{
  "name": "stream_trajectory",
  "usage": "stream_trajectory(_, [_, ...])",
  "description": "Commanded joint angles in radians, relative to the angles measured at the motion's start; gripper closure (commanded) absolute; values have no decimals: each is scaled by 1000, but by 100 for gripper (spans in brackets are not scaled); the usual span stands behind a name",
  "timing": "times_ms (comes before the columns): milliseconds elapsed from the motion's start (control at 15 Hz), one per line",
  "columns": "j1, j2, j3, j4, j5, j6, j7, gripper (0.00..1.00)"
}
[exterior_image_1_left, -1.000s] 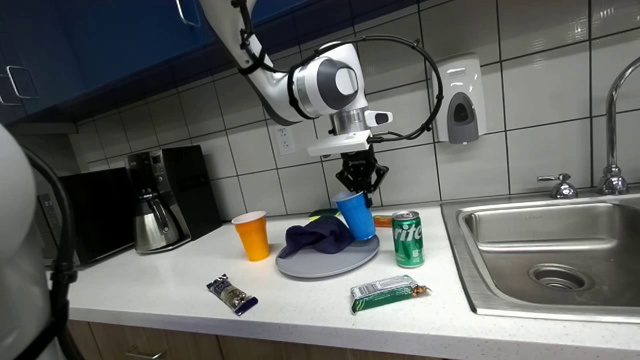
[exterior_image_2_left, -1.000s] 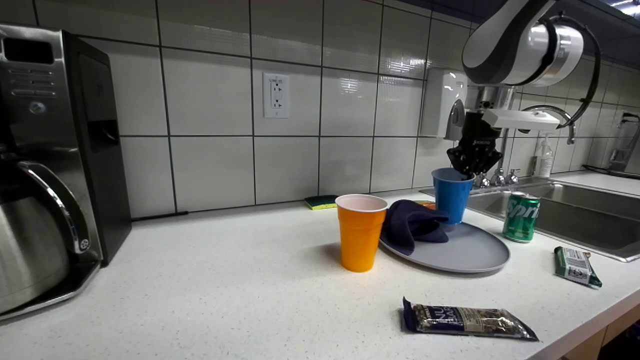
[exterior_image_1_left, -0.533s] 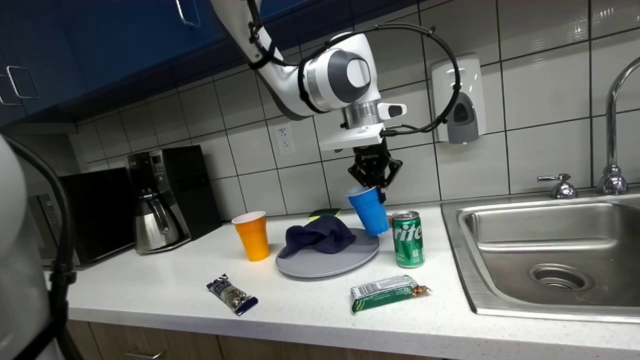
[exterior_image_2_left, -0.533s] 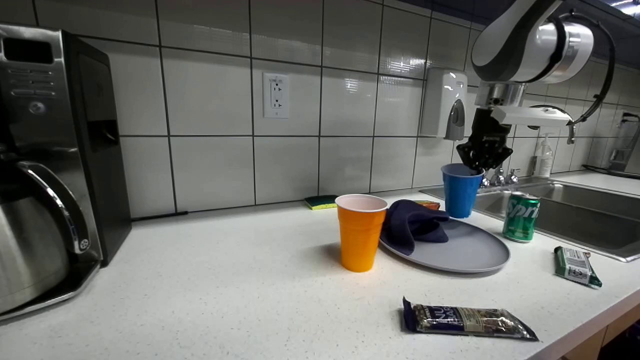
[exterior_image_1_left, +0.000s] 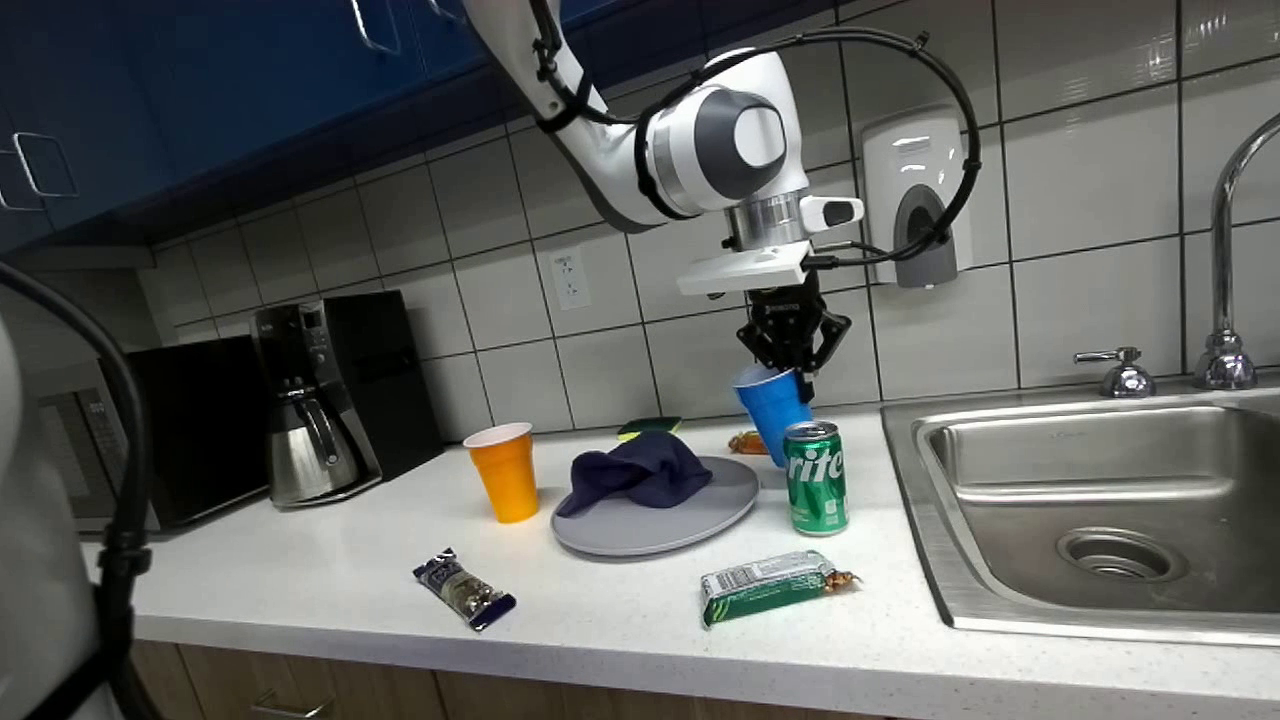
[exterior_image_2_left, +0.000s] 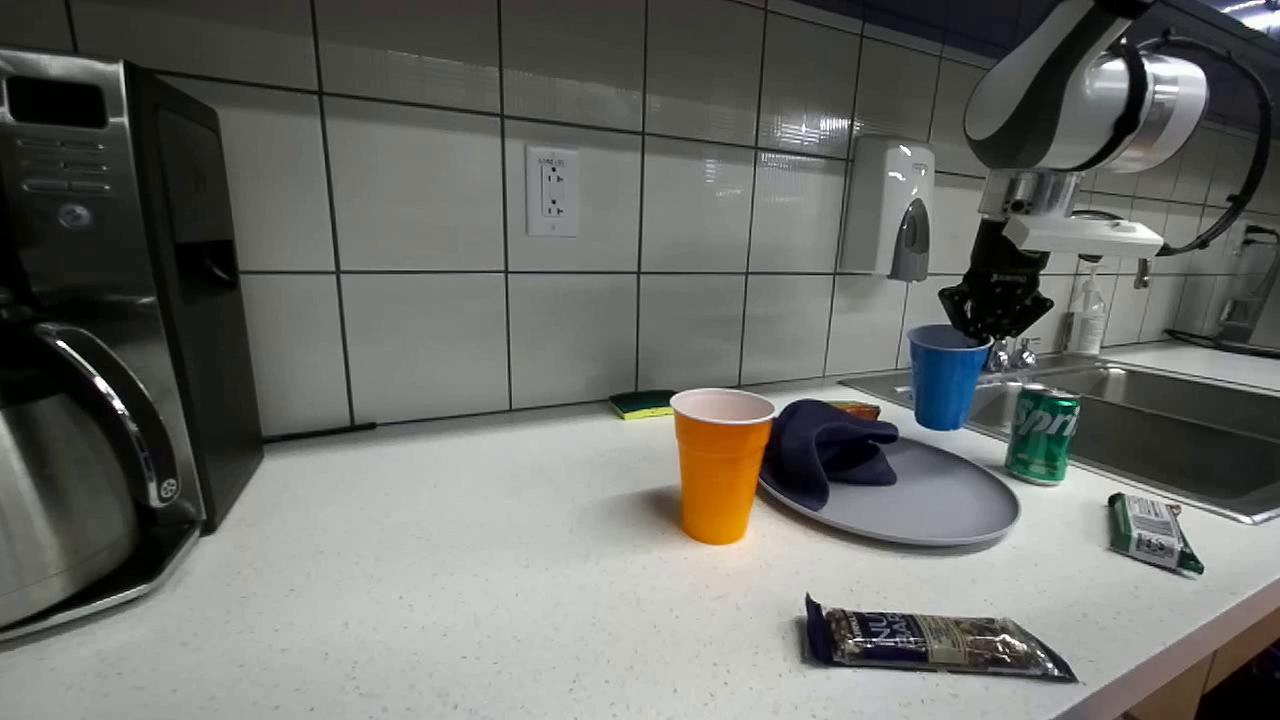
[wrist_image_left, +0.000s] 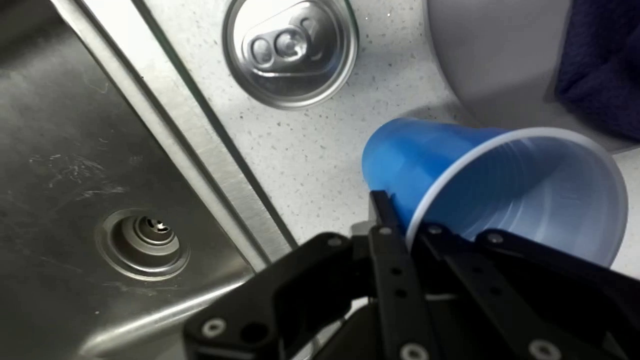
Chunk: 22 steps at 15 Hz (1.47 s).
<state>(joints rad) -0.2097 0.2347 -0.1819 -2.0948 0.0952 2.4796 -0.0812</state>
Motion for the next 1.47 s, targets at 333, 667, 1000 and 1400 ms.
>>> stream_trajectory(333, [-45,111,10,110,106,-22,17,99])
stream_trajectory(667, [-54,142,8,150,110,-42,55,99])
stream_trajectory(1000, [-68,167,19,182,172,-71,56,99])
stream_trajectory(1400, [-60,139,3,181,156,-109,80,99])
